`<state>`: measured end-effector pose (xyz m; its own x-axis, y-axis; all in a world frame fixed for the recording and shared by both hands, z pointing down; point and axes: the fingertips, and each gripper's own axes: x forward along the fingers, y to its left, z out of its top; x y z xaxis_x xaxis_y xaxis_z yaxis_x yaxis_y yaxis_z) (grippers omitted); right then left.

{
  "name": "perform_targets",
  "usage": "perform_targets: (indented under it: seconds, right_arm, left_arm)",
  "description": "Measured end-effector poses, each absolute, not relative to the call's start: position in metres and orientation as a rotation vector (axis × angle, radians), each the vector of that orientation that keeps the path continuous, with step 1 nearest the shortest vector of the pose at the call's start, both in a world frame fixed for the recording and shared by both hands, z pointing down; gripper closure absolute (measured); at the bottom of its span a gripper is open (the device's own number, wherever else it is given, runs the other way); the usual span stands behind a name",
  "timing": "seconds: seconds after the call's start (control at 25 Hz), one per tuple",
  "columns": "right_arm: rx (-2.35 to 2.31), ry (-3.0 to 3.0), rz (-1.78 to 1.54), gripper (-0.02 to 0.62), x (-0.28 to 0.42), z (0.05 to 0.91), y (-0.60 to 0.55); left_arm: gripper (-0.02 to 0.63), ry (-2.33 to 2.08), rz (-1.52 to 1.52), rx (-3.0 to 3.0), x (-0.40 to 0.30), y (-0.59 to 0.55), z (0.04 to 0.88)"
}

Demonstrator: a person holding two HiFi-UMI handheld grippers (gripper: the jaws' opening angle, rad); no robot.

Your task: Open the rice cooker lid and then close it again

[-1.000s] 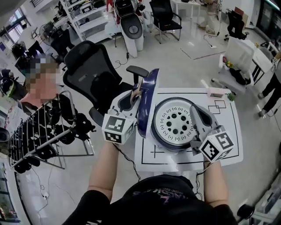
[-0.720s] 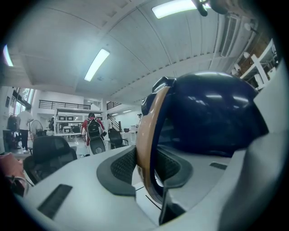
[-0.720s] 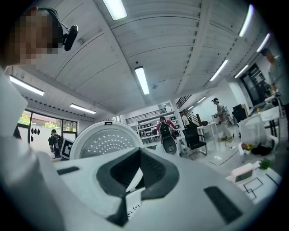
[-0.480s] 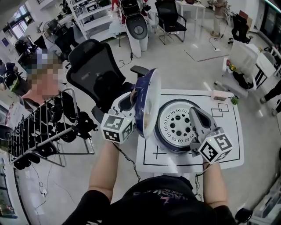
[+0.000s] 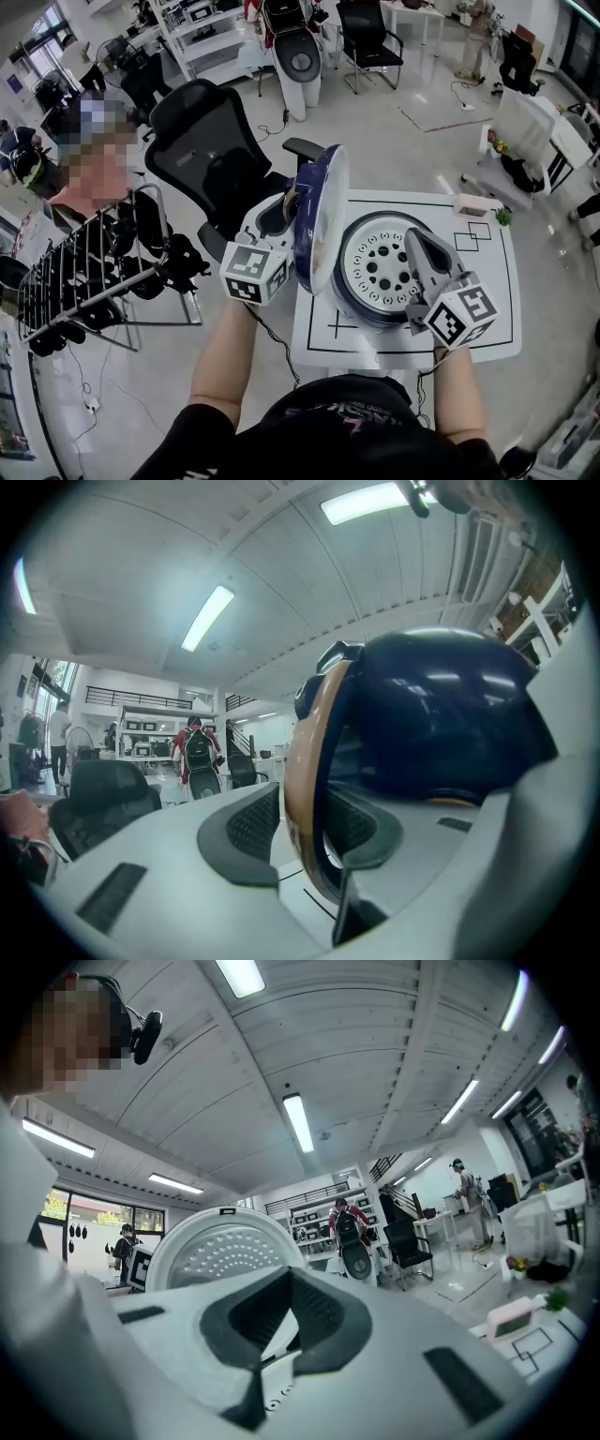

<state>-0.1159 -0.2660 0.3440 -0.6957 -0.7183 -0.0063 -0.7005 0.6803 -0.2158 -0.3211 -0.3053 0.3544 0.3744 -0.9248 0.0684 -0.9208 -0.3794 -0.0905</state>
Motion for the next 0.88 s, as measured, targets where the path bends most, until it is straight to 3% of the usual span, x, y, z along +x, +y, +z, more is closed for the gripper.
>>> perform_targets:
  seconds: [0.88]
  right_arm:
    - [-0.963,2.899,-0.310,0.594,-0.117,0.337,-0.237]
  left_arm:
    - [0.339,2.096,-0.168,-2.375,-0.353,-0.229,0.366]
